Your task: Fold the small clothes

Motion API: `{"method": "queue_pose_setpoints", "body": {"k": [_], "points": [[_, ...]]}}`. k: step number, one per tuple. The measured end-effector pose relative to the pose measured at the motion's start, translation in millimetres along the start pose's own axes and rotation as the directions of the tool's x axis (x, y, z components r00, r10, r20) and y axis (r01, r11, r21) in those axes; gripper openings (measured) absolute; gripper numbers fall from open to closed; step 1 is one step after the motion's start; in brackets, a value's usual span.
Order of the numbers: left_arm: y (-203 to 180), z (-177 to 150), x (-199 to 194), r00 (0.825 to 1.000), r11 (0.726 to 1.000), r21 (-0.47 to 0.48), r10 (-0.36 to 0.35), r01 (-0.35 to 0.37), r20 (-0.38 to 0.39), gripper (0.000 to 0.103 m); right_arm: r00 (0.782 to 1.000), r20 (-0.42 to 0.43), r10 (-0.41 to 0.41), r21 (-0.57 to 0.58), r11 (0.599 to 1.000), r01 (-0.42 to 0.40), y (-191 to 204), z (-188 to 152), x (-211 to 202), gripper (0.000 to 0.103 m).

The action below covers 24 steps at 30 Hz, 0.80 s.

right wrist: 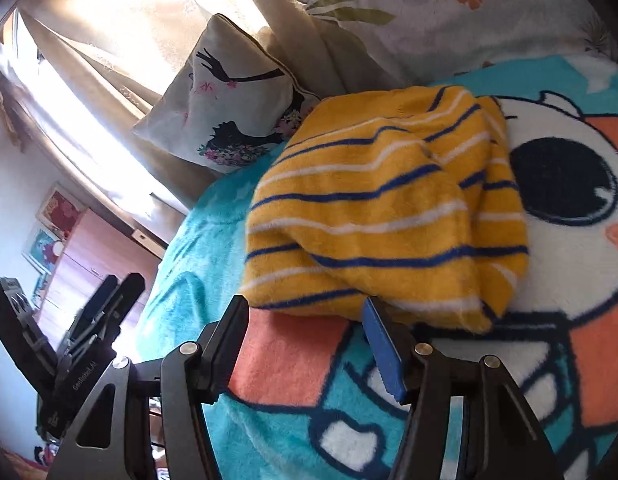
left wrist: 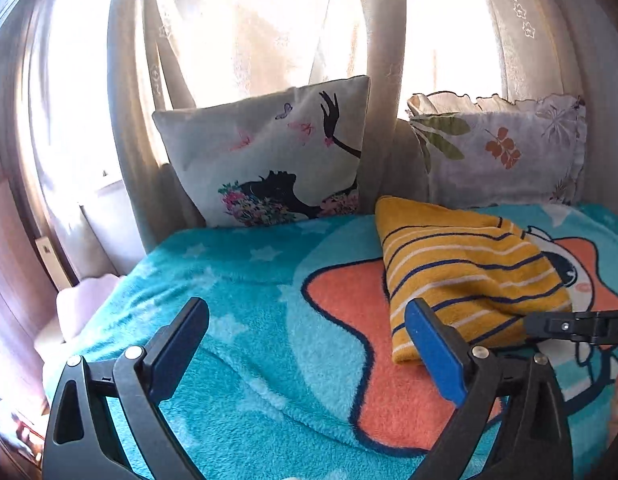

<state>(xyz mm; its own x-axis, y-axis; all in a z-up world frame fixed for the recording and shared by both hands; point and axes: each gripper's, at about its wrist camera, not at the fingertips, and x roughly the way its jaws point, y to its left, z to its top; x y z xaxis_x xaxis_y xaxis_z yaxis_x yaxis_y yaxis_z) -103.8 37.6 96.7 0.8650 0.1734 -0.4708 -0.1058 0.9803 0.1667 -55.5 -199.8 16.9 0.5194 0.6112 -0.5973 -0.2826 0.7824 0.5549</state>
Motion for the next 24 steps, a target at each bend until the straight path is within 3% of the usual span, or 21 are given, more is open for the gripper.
{"method": "queue_pose_setpoints", "body": {"k": [2,5,10,12,13,14,16,17,18,19,24], "points": [[-5,-1,-3,1.000,1.000,0.018,0.015,-0.015,0.003,0.101,0.996,0.009,-0.089,-0.046,0.995,0.089,-3,-4,-14,0.064],[-8,-3,-4,0.998,0.999,0.006,-0.047,0.048,-0.032,0.101,0.974,0.036,-0.222,-0.135,0.965,0.225,-6,-2,-39,0.064],[-13,-6,-9,0.995,0.996,-0.031,-0.082,0.080,-0.059,0.101,0.895,0.135,-0.425,-0.204,0.872,0.445,-13,7,-87,0.064],[-15,-6,-10,0.992,0.994,-0.039,-0.105,0.103,-0.073,0.101,0.845,0.185,-0.501,-0.236,0.812,0.533,-9,6,-100,0.065],[-16,-6,-10,0.990,0.993,-0.045,-0.117,0.113,-0.083,0.101,0.796,0.227,-0.561,-0.273,0.748,0.605,-4,4,-103,0.065],[-17,-7,-10,0.988,0.991,-0.049,-0.126,0.121,-0.093,0.101,0.711,0.295,-0.638,-0.323,0.633,0.703,4,1,-104,0.066],[-19,-7,-11,0.985,0.990,-0.051,-0.135,0.130,-0.110,0.101,0.497,0.445,-0.745,-0.395,0.335,0.855,15,-5,-99,0.071],[-21,-8,-12,0.984,0.990,-0.050,-0.136,0.131,-0.116,0.101,0.433,0.485,-0.760,-0.420,0.233,0.877,17,-6,-97,0.073],[-22,-8,-13,0.984,0.990,-0.051,-0.134,0.129,-0.118,0.101,0.422,0.490,-0.763,-0.440,0.201,0.875,16,-5,-99,0.073],[-22,-8,-13,0.984,0.990,-0.053,-0.133,0.128,-0.118,0.101,0.439,0.480,-0.760,-0.454,0.213,0.865,15,-3,-102,0.073],[-27,-10,-15,0.978,0.986,-0.070,-0.160,0.152,-0.134,0.101,0.595,0.385,-0.705,-0.467,0.407,0.785,17,-3,-106,0.076]]}}
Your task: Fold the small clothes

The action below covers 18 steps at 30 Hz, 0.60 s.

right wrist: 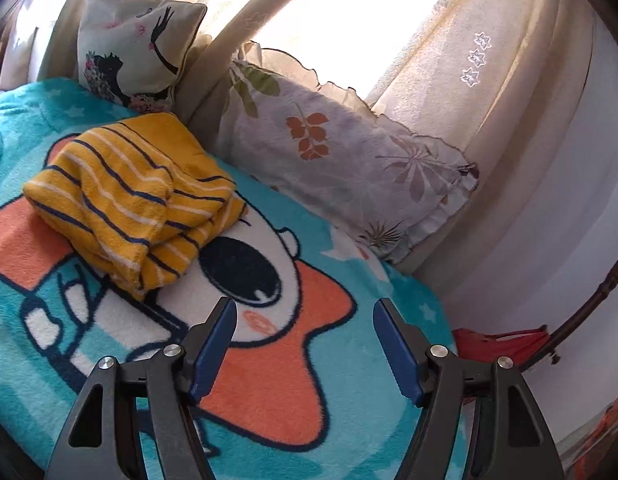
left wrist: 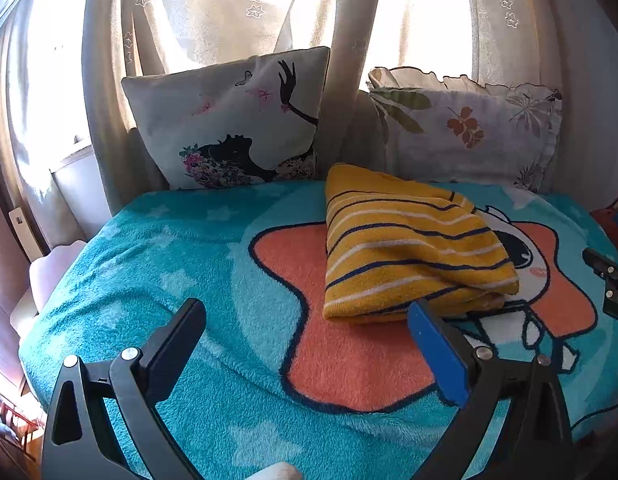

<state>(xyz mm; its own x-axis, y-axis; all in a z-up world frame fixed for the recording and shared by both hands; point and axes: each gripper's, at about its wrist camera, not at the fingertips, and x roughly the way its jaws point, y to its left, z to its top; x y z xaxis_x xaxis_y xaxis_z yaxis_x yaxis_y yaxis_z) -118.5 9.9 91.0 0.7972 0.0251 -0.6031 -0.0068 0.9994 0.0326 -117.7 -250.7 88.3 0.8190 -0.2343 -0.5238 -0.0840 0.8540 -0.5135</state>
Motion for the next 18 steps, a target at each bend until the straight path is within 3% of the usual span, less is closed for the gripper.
{"method": "queue_pose_setpoints", "body": {"k": [4,9,14,18], "points": [[-4,-2,4,0.999,1.000,0.005,-0.019,0.020,-0.027,0.101,0.993,-0.037,0.110,0.039,0.993,-0.109,26,-3,12,0.076],[-4,-4,10,0.999,1.000,0.005,-0.021,0.022,-0.049,0.101,0.957,-0.070,0.281,0.133,0.954,-0.270,58,-6,32,0.076],[-3,-6,23,0.996,0.999,-0.001,-0.035,0.035,-0.085,0.101,0.920,-0.013,0.392,0.241,0.894,-0.377,66,5,36,0.076],[-2,-8,37,0.992,0.999,-0.005,-0.051,0.051,-0.117,0.101,0.902,0.065,0.426,0.297,0.855,-0.425,68,17,32,0.079]]}}
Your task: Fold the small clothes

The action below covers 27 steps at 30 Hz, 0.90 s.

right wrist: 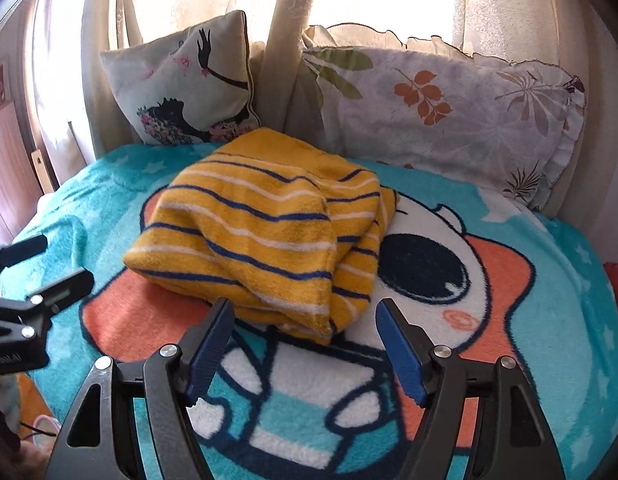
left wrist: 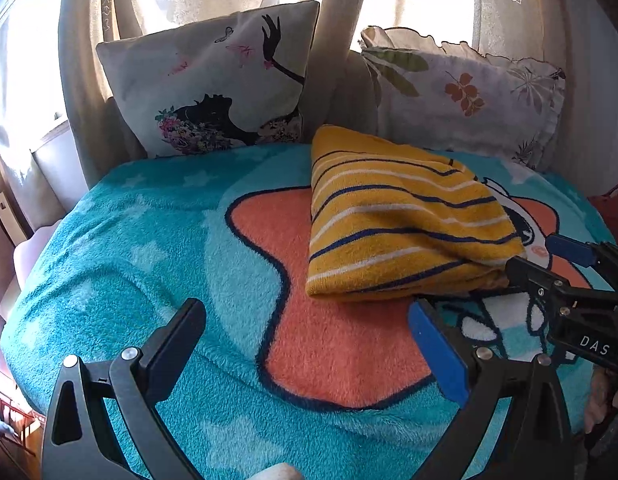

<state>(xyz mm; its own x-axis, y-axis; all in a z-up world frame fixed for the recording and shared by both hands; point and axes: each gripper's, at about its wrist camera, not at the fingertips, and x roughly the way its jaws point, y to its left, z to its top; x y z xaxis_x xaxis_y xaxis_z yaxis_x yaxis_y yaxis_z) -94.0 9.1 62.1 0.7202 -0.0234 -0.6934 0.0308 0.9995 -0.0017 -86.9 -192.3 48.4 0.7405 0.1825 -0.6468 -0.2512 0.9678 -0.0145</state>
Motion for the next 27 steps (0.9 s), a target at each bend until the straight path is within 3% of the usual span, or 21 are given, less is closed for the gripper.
{"method": "queue_pose_setpoints", "body": {"k": [4,16,23,27], "points": [[3,1,12,1.000,1.000,-0.006,-0.006,0.006,-0.025,0.101,0.999,0.031,0.007,0.013,1.000,-0.007,10,3,6,0.079],[16,-3,51,0.992,0.998,-0.048,-0.044,0.039,-0.116,0.101,0.999,-0.030,0.036,0.083,0.996,-0.034,10,-6,40,0.081],[21,-10,78,0.978,0.995,-0.080,-0.077,0.062,-0.193,0.101,0.999,-0.027,0.041,0.103,0.994,-0.038,12,-10,49,0.086],[19,-10,81,0.981,0.996,-0.070,-0.068,0.056,-0.180,0.101,0.998,-0.042,0.047,0.109,0.993,-0.042,10,-10,54,0.088]]}}
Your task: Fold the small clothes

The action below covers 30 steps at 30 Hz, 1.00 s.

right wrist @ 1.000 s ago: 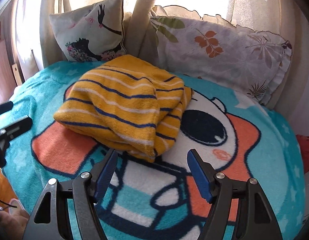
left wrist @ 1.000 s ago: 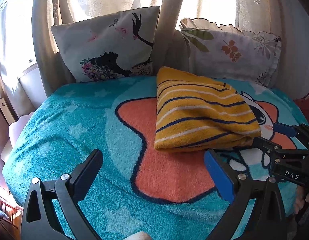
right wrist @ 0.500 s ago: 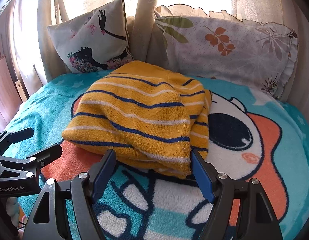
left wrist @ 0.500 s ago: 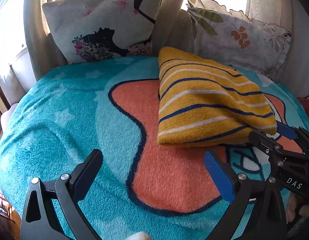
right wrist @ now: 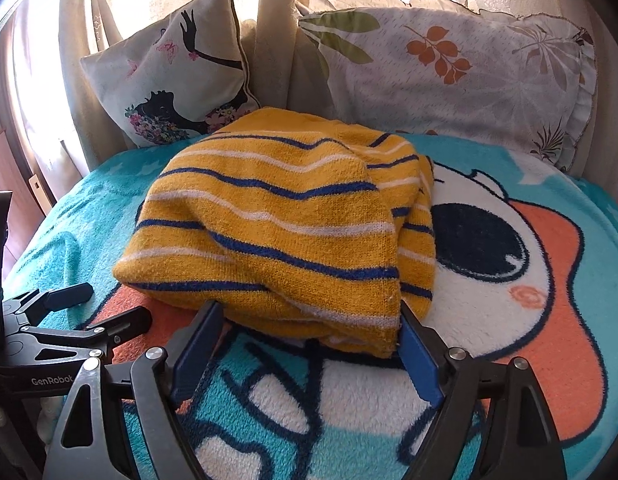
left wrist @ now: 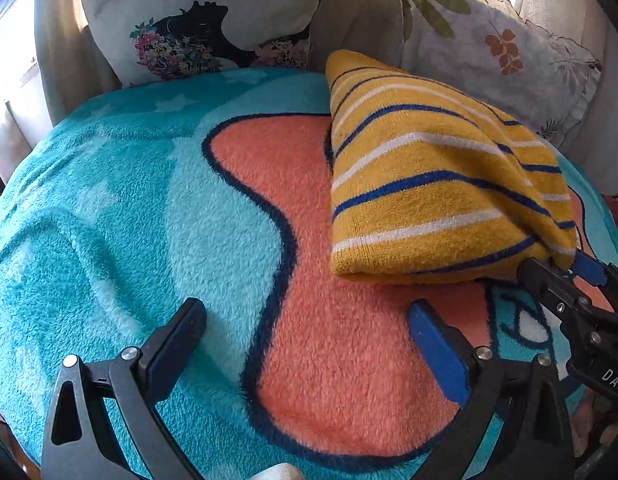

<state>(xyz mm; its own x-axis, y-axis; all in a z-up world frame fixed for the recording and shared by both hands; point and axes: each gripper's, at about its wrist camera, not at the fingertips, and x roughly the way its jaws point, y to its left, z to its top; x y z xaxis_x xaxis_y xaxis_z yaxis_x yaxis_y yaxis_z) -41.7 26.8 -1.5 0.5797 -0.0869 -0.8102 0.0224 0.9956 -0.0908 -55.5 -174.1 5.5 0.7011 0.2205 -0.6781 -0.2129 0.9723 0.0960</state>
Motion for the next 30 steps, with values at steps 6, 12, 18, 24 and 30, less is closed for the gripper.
{"method": "queue_pose_setpoints", "body": {"k": [6,12,18,24,30], "points": [[-4,0,4,1.000,1.000,0.021,0.016,-0.016,0.009,0.103,0.995,-0.086,-0.042,0.033,0.998,0.045,-6,-1,17,0.093],[-4,0,3,1.000,1.000,0.025,0.017,-0.017,0.010,0.103,0.994,-0.103,-0.046,0.059,0.997,0.052,-9,-1,20,0.094],[-4,1,4,1.000,0.999,0.049,0.021,-0.021,-0.004,0.103,0.989,-0.117,-0.092,0.022,0.995,0.096,-1,-1,23,0.094],[-5,1,5,1.000,0.999,0.049,0.024,-0.024,-0.001,0.103,0.998,-0.051,-0.031,0.094,0.995,0.035,-7,-8,6,0.094],[-6,0,5,1.000,0.999,0.047,0.027,-0.027,0.002,0.103,0.996,0.088,0.035,0.102,0.994,-0.044,-19,0,-40,0.089]]}}
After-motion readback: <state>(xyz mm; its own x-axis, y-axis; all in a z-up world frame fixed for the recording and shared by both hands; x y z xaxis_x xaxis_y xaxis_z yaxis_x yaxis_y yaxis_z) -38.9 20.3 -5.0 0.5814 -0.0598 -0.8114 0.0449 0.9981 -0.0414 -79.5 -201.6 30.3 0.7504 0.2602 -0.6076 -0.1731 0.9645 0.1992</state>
